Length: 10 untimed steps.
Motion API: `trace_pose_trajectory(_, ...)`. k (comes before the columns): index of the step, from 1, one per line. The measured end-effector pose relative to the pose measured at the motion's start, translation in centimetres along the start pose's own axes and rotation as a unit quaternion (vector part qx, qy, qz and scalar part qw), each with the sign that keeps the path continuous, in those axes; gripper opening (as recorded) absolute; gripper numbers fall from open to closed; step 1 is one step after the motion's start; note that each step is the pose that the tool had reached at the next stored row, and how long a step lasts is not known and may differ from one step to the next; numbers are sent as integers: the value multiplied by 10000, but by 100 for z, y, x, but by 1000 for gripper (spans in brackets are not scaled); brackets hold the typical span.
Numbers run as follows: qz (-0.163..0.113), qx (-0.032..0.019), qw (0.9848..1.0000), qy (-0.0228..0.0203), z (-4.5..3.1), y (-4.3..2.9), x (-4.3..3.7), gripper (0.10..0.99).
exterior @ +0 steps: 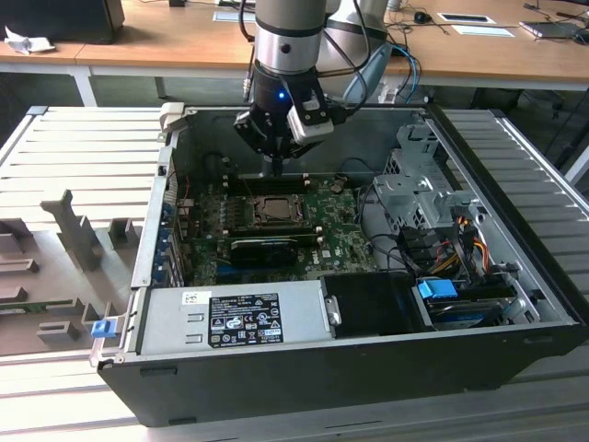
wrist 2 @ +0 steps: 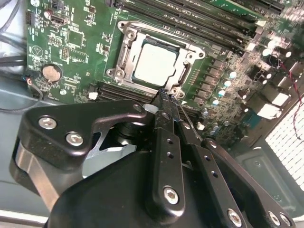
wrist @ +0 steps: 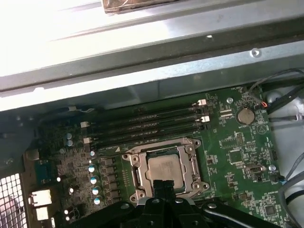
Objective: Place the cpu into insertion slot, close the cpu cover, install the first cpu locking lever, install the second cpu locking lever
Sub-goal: 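Install the first cpu locking lever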
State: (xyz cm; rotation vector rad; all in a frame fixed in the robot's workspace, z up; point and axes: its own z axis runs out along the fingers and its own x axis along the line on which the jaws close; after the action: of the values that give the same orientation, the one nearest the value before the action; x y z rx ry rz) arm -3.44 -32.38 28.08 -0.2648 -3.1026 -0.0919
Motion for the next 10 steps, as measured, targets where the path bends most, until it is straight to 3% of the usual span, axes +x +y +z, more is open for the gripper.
trace_pose_trajectory(6, -467, 15, 9989, 26, 0, 0, 0, 106)
trace_pose_trajectory(10, -748, 24, 9972, 40, 0, -4, -1, 106)
